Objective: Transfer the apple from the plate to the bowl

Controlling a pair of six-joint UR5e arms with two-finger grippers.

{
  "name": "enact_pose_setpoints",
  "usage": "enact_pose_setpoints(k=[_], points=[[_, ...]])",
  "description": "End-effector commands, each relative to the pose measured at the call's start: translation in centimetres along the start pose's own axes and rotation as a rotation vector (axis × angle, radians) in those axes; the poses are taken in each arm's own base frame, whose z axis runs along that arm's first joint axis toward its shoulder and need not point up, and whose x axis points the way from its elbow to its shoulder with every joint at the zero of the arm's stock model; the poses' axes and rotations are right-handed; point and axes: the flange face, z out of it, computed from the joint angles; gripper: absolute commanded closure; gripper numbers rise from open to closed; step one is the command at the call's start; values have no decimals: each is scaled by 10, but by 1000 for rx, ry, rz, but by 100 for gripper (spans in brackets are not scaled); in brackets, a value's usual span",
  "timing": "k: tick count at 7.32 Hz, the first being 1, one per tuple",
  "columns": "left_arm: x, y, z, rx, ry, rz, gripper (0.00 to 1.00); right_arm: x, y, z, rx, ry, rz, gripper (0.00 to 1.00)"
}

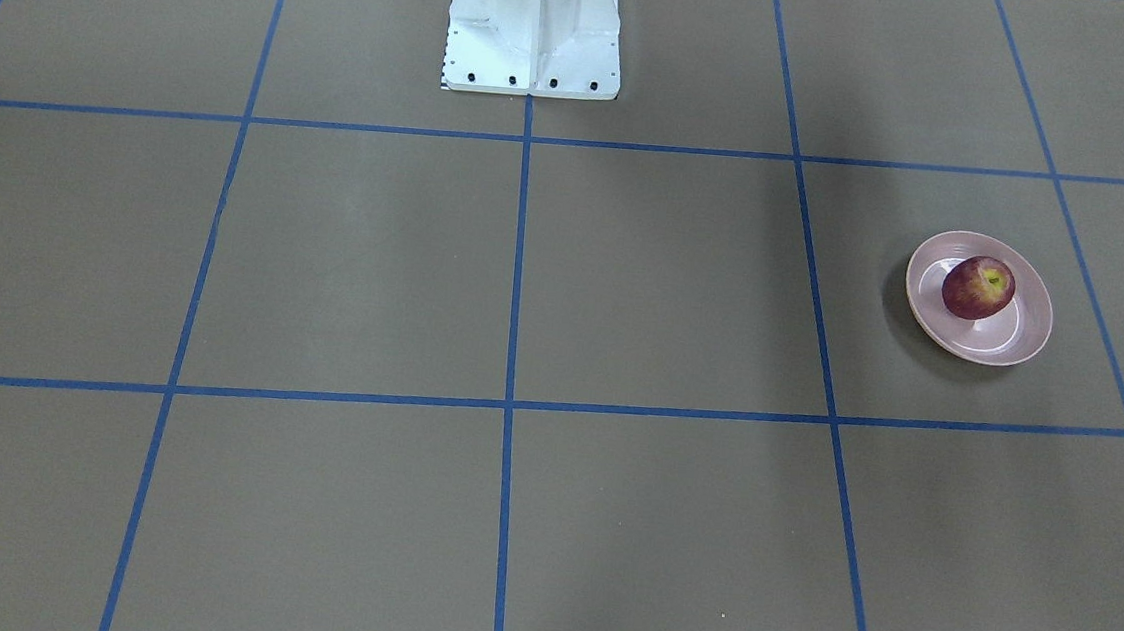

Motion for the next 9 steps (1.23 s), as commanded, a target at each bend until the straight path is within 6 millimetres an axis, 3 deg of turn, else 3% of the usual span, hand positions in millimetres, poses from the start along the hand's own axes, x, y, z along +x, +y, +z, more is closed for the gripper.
enact_pose_setpoints(k=[1,9], points=[[2,-2,-2,19,-3,14,2,-1,0,2,1,3,56,4],[3,-3,-3,21,-2,16,2,-10,3,10,-12,10,53,4]])
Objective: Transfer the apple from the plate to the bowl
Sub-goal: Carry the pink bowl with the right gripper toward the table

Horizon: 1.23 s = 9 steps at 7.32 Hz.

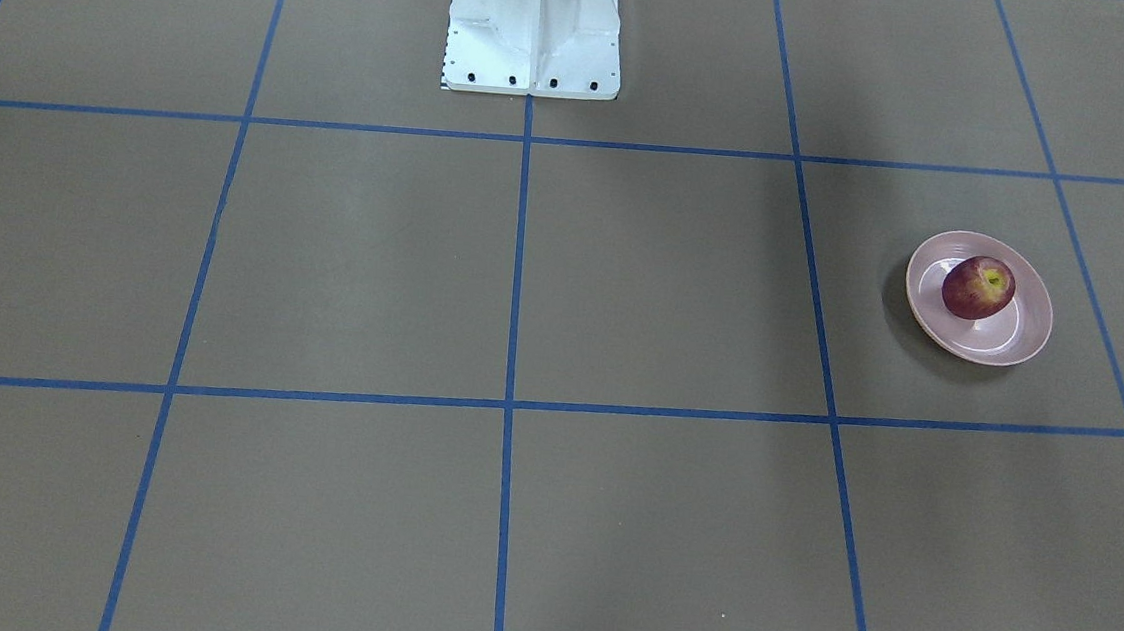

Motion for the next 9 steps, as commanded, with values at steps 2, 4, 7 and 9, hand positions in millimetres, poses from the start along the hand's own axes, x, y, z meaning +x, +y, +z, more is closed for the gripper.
enact_pose_setpoints(k=[2,4,7,9], points=[[-1,0,0,0,-1,-1,2,5,6,6,4,-1,-8,4],[-1,0,0,0,-1,-1,2,5,7,6,9,-10,58,5],[1,0,-2,4,-1,5,2,5,10,7,10,-20,207,7],[3,-2,-4,8,-2,10,2,7,12,8,7,-23,303,11]])
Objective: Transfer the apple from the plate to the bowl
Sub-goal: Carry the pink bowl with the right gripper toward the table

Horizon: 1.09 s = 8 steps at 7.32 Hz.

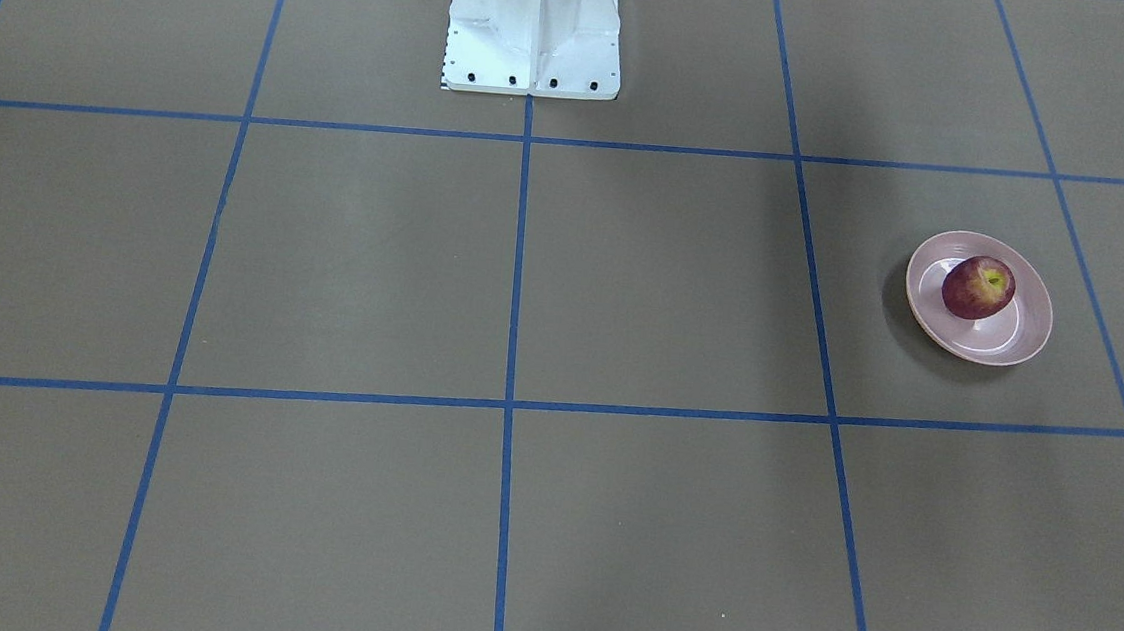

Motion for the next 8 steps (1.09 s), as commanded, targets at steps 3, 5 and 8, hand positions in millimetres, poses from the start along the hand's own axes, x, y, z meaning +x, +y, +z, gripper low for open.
enact_pose_setpoints(k=[3,5,8], points=[[2,-4,-3,23,-5,21,2,4,3,3,-9,0,127,29],[3,-4,-5,28,-6,24,2,10,4,7,-15,7,149,47],[4,-5,-6,32,-12,31,2,5,4,6,-12,7,176,100]])
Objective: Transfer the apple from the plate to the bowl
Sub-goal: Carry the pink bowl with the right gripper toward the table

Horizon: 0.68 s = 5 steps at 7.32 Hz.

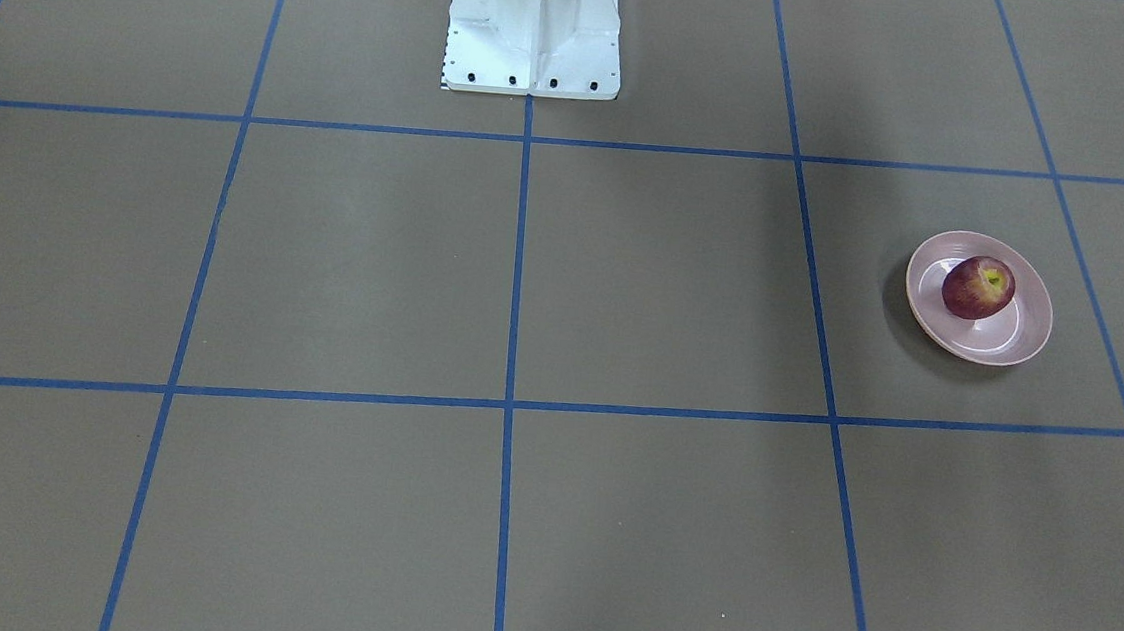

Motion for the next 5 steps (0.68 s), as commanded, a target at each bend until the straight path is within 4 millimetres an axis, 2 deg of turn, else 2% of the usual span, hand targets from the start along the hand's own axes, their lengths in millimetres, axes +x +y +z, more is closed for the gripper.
enact_pose_setpoints(k=[1,3,5], points=[[2,-1,-3,7,-2,5,2,-5,0,-3,7,-3,-3,100],[5,2,-6,10,-4,8,2,-15,1,-11,18,-16,-18,100],[4,3,-6,10,-5,6,2,-36,3,-30,46,-46,-53,100]])
